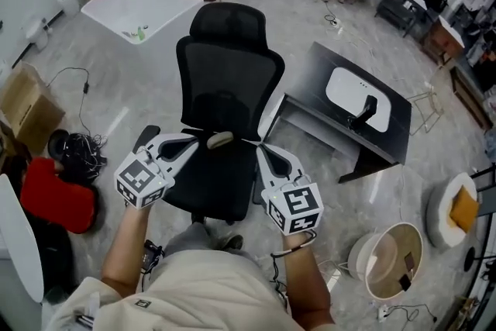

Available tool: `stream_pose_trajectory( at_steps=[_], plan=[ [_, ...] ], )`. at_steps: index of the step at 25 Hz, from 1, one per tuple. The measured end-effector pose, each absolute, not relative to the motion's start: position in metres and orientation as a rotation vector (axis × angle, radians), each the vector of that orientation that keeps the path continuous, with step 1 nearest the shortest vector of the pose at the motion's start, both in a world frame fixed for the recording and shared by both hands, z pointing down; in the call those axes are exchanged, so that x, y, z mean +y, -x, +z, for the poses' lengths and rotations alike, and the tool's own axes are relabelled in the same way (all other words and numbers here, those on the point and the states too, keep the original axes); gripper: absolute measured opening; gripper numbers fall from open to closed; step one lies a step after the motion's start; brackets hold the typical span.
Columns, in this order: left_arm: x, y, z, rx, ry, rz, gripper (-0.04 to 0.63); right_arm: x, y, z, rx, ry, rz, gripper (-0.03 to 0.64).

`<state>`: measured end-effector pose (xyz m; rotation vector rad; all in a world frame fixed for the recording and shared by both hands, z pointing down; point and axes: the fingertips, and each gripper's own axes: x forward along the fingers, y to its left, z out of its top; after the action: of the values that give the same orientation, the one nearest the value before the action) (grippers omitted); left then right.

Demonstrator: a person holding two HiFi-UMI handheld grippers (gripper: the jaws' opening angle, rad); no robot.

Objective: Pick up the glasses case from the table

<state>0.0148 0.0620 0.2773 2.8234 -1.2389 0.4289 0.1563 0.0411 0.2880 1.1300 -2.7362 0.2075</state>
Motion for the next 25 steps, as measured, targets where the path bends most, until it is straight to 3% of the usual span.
stream_pose_trajectory(
  at_steps=[11,25],
  plan=[
    [0.0,-0.042,0.289,-0.934,-2.955,0.352,0.023,0.013,-0.175,0.292,-2.579,-1.371,0.206,0.025],
    [-0.056,0.003,0.301,-0.805,-2.992,0.313,0.023,-0.032,-0.137,0.287,-2.49,-1.504,0.179,0.025]
  ],
)
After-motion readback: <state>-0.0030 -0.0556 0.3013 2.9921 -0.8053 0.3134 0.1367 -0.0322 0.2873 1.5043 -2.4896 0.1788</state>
